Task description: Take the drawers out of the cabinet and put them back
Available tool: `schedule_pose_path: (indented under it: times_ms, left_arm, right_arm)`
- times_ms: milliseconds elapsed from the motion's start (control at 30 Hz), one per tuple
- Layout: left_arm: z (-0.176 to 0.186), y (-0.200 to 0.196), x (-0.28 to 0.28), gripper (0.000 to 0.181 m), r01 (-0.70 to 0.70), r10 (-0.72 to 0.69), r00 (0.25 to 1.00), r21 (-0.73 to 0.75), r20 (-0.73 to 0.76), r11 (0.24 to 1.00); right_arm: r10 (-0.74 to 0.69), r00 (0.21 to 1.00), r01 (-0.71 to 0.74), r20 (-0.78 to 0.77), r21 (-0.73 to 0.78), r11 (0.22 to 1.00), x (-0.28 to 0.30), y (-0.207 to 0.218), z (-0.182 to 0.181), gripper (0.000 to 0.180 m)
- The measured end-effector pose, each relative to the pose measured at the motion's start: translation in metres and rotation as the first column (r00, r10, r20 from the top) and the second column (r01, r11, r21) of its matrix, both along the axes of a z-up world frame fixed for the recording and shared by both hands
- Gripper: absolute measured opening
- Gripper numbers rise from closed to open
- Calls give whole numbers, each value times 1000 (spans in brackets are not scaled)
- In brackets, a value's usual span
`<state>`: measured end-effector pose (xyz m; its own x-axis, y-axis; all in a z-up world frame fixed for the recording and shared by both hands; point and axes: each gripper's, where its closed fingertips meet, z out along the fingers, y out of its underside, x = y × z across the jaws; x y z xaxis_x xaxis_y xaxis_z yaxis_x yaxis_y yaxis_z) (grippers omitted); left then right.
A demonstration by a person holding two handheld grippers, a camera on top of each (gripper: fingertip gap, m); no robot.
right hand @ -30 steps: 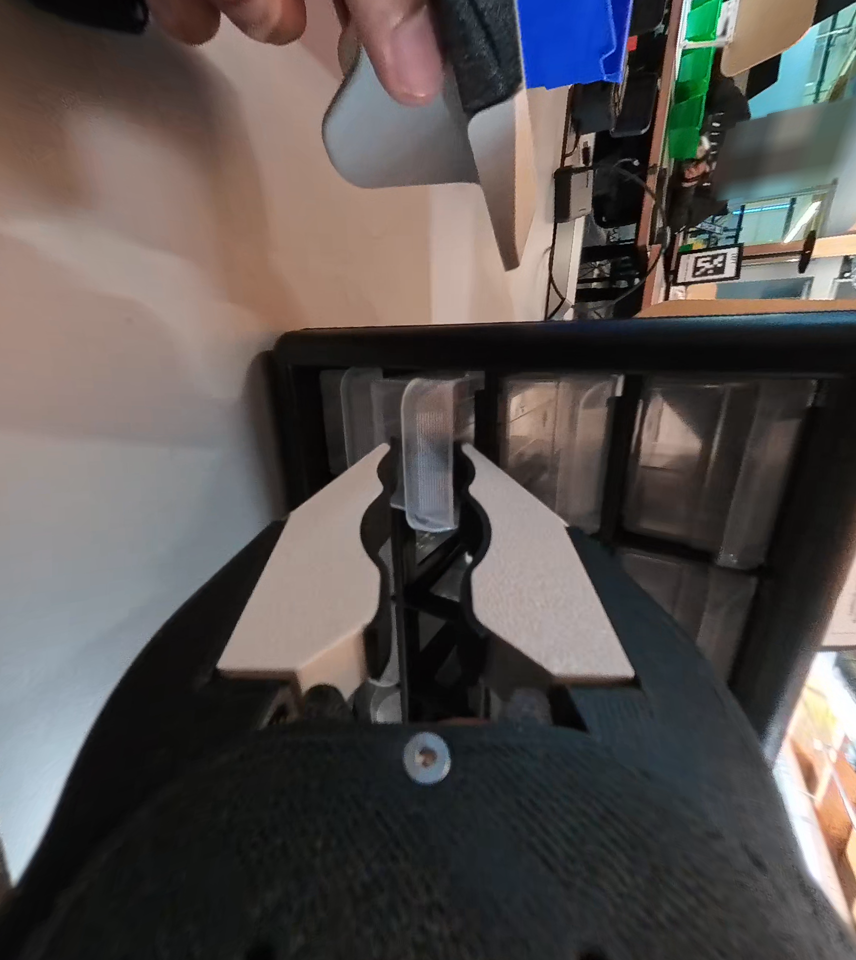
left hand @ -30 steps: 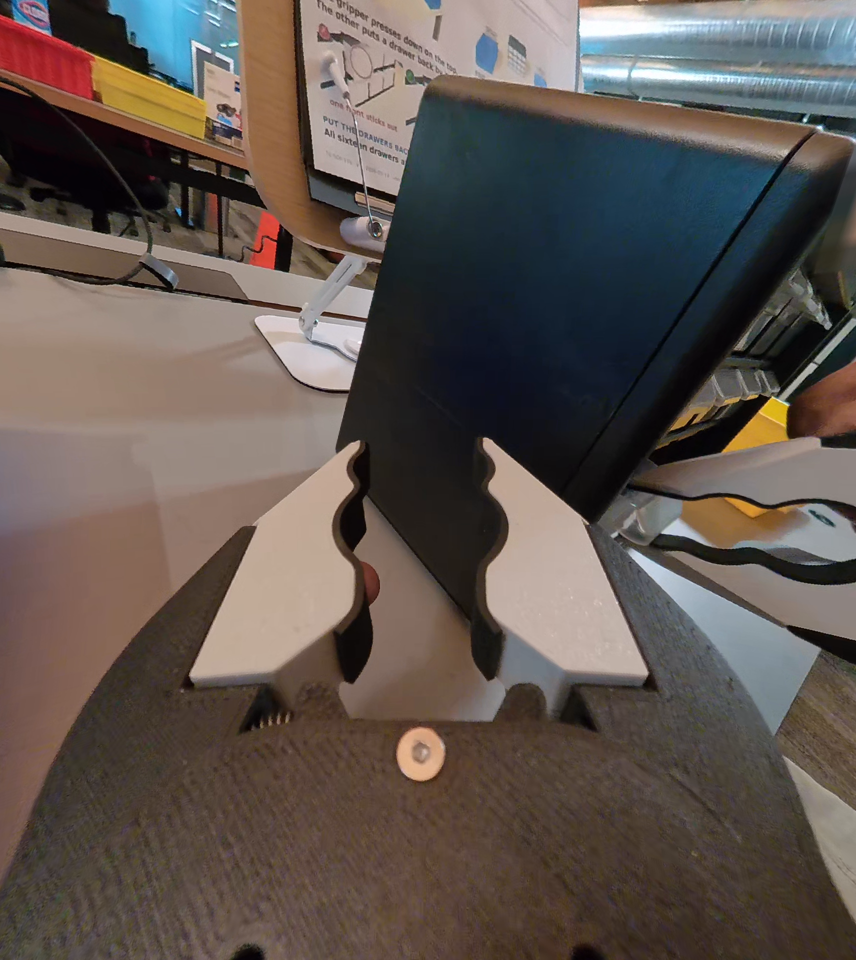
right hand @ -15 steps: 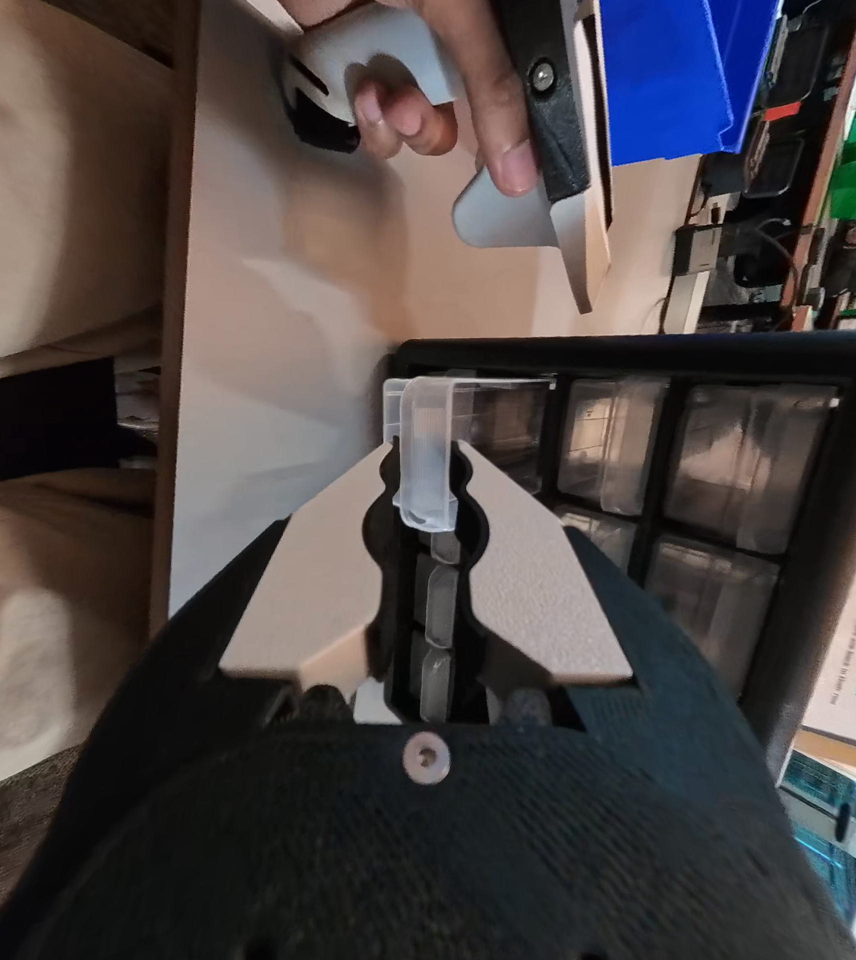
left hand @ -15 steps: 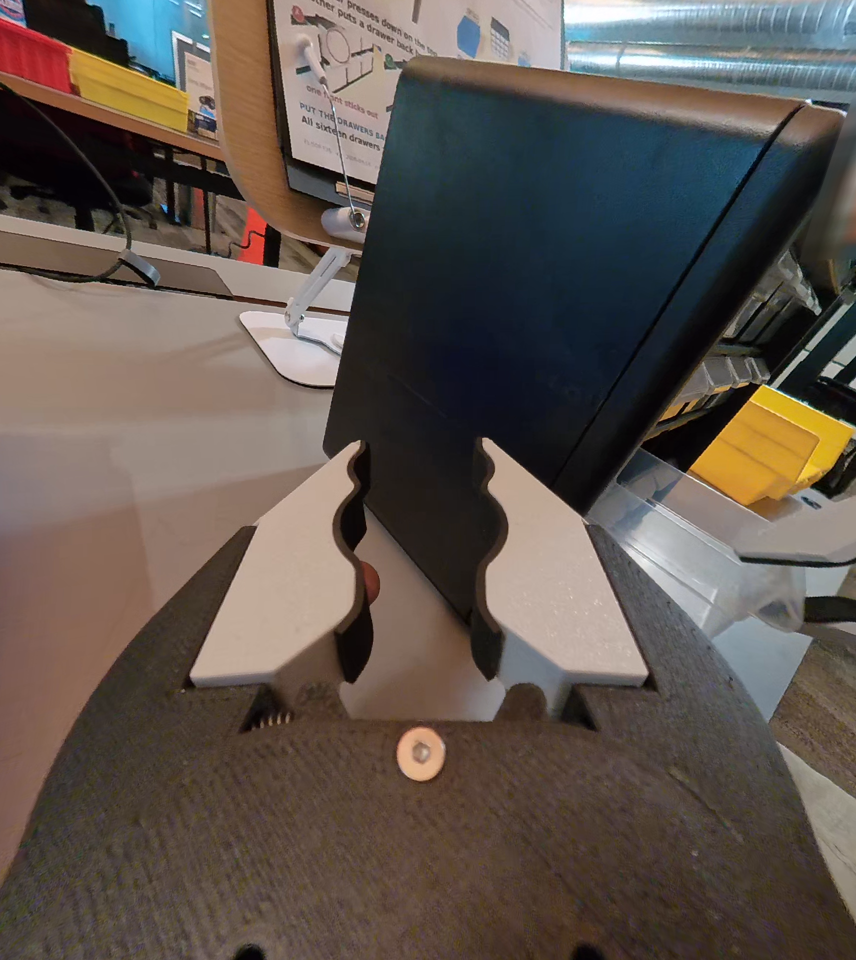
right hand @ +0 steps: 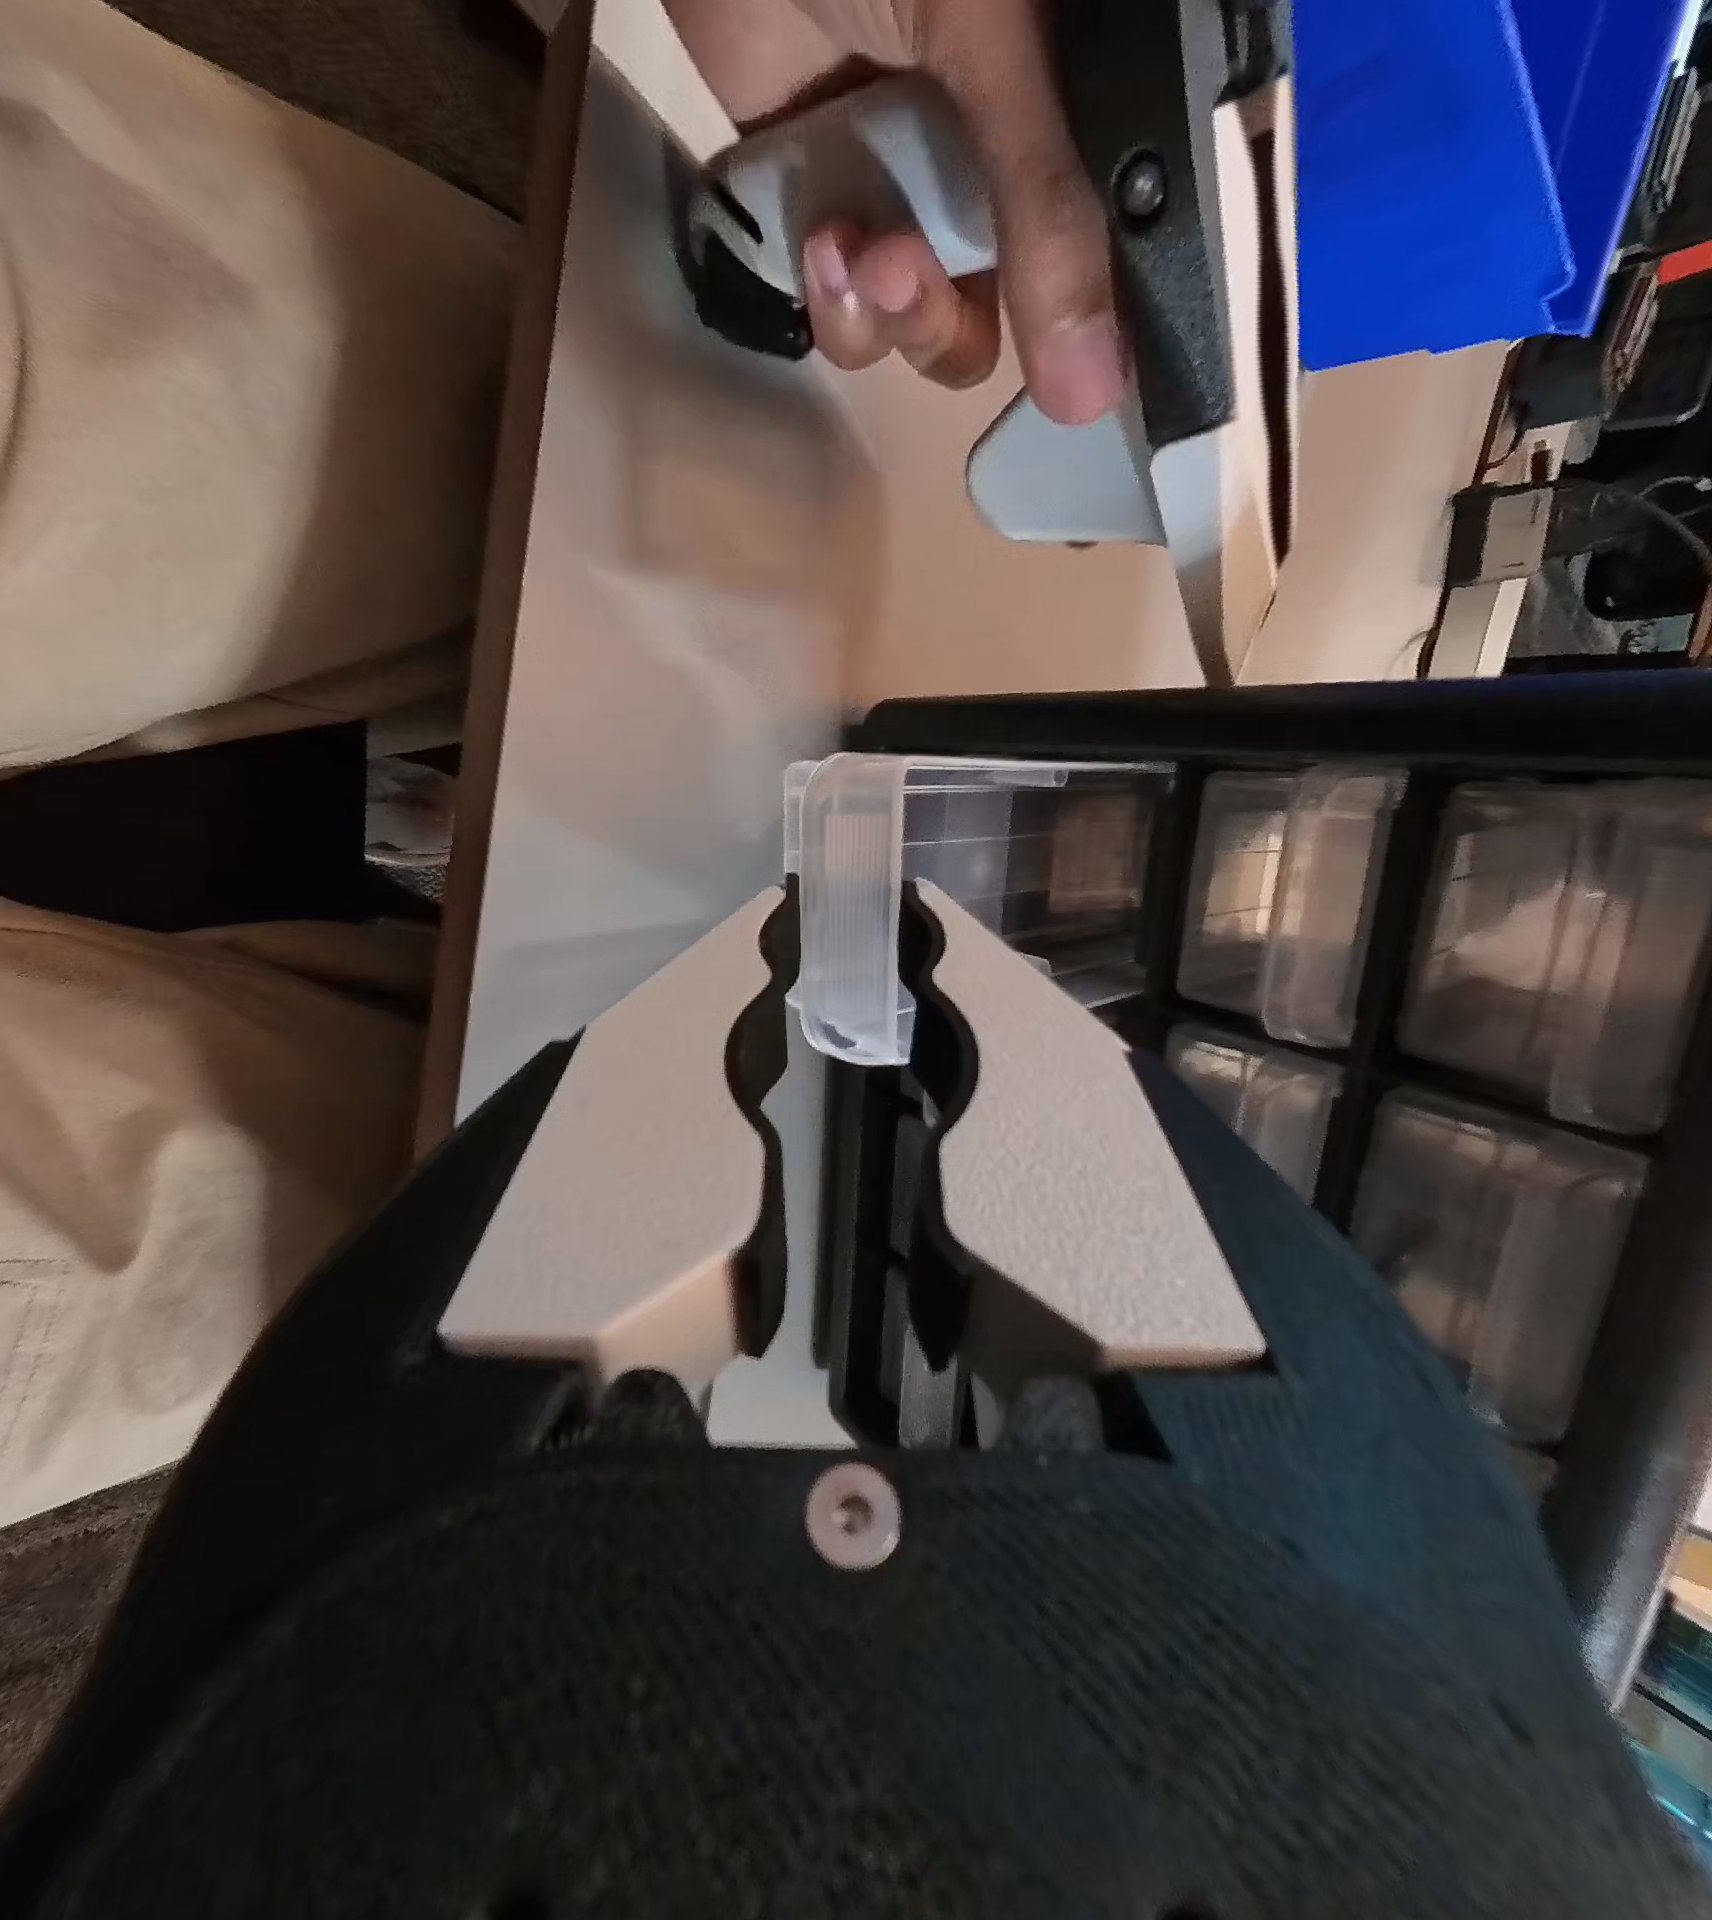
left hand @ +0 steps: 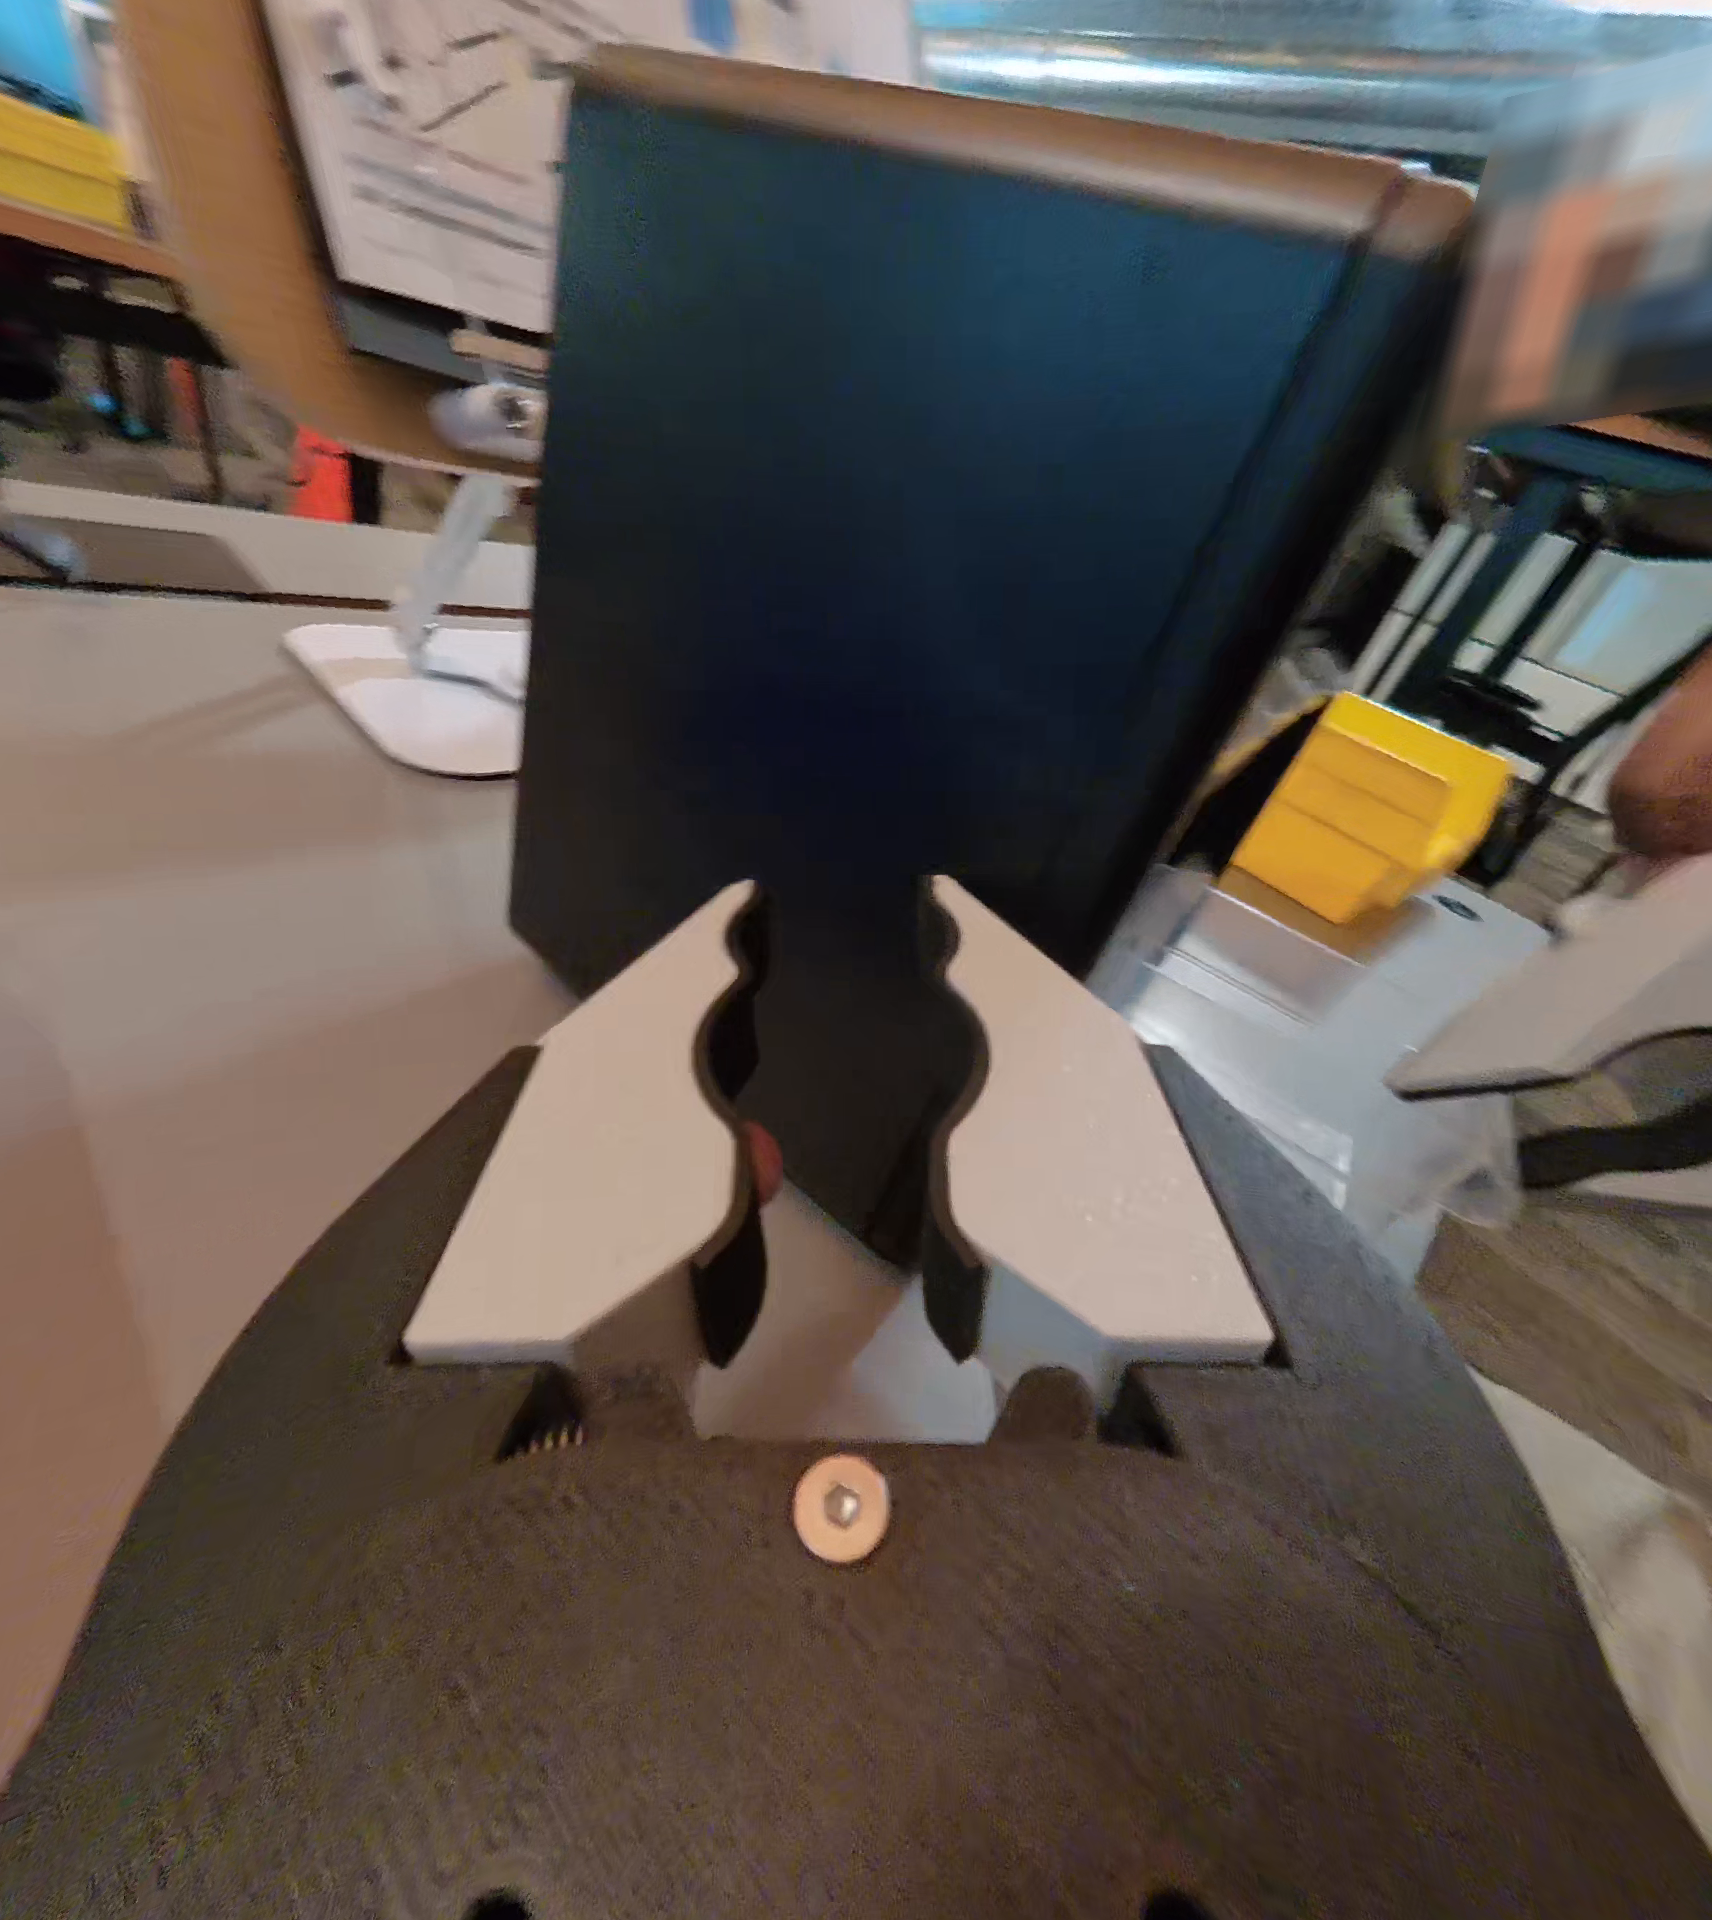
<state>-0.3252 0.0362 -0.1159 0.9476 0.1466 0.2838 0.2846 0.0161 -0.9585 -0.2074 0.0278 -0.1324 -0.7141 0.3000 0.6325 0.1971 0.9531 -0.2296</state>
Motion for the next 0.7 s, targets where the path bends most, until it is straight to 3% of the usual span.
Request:
schedule_pose_path:
  times_ms: [67,200,267,300,400,700]
  left_arm:
    - [3,-1,7,16,30,-30,998,-5,-48,1000]
    - [8,-6,13,25,80,-79,995,12,-62,997]
    - [11,-9,16,39,119,-117,992,35,-42,992]
    - [14,-10,21,56,160,-159,987,53,-22,986]
    - [15,-11,31,72,243,-245,969,58,38,968]
    - [-6,1,38,70,226,-228,973,-64,-35,972]
  right_arm:
    - [5,1000,-5,1,6,1000,2,-1,-1,18]
    - [29,999,-29,17,-18,999,7,-7,-3,18]
    - [48,998,-48,29,-6,999,10,-8,-7,18]
    - [55,998,-55,32,-1,998,12,-9,-8,18]
    - [65,997,-64,51,-12,998,15,-11,-9,18]
    - [121,983,-100,139,-150,984,34,-27,-6,17]
